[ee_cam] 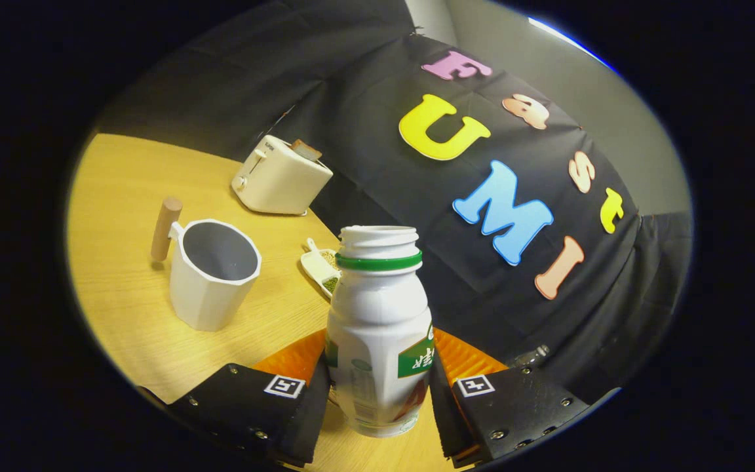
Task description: Take the bottle from table, then pour the juice into the cup, finally place the bottle on the coaster
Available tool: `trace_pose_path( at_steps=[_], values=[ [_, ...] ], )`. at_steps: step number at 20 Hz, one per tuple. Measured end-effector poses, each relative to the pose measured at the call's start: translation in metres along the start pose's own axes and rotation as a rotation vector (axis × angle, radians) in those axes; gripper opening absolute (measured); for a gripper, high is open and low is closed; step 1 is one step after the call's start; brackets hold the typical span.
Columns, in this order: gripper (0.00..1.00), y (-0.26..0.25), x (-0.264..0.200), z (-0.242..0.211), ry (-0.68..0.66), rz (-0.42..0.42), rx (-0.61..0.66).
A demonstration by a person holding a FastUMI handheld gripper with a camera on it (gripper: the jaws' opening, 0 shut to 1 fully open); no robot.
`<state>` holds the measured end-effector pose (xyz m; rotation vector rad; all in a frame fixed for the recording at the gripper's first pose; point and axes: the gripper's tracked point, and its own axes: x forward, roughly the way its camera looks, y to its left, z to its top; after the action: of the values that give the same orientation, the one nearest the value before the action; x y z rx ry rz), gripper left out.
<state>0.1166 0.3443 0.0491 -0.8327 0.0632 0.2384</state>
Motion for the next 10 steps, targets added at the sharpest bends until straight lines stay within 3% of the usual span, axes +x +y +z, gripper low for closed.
trace_pose_path(
  at_steps=[10],
  values=[
    [0.7, 0.016, 0.012, 0.002, 0.028, 0.034, -0.243]
  ],
)
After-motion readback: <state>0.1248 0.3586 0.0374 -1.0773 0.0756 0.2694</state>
